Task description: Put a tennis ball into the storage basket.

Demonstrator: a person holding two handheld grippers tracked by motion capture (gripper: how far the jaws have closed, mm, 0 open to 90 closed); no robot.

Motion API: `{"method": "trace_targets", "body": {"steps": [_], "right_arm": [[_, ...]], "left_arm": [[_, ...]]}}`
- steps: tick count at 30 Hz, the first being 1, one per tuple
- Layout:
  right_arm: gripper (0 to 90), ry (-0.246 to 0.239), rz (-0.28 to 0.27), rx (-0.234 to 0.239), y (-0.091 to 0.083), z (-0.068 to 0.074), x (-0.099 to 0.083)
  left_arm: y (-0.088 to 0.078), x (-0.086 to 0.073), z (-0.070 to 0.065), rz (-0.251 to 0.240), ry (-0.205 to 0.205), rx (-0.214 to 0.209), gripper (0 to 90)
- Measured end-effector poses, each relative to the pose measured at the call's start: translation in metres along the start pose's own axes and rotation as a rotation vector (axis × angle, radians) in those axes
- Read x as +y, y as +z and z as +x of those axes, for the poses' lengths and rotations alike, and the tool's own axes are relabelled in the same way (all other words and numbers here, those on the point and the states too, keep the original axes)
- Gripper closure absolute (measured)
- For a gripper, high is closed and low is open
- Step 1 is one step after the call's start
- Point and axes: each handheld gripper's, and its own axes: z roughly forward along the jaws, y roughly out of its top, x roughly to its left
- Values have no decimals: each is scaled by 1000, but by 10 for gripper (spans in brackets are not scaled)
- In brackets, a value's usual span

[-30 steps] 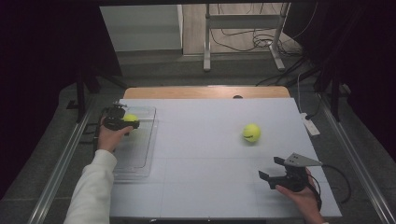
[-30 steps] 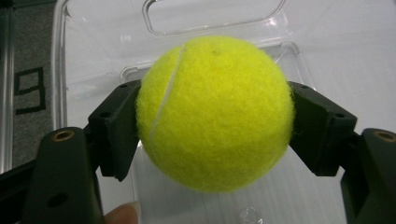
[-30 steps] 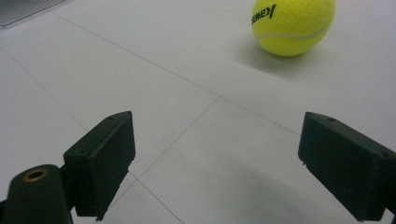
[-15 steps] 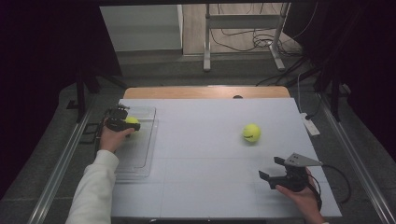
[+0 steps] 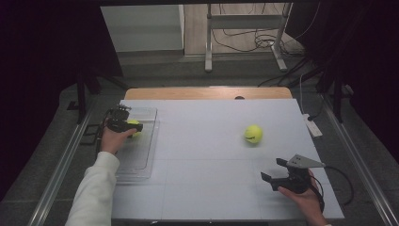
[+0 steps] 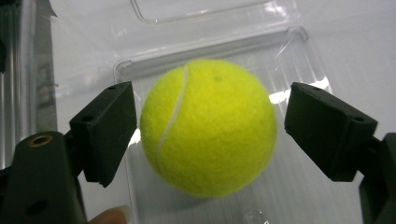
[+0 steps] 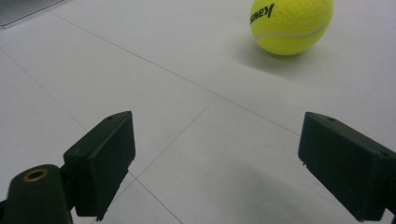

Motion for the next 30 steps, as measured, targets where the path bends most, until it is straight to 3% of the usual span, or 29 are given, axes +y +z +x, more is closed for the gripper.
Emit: {"method": "trace_targets", "body": {"steps": [8,12,18,24,30], "right_arm": [[118,-1,1,0,0,0,0],[118,0,-2,-1,0,1,0],[118,-1,-4,0,0,1,1],[118,-1,-2,-1,0,1,1],[118,-3,-3,0,0,1,2]], "left_arm": [[-17,-3,-1,-58,-4,-19,161],[-31,-9,-2,-114,-19,-59,162],[-43,-17,-6,-170,-14,-84,168],[-52,-26,-11,-207,3,-119,171],[-65,-34,-19,-248,30,-180,178]]}}
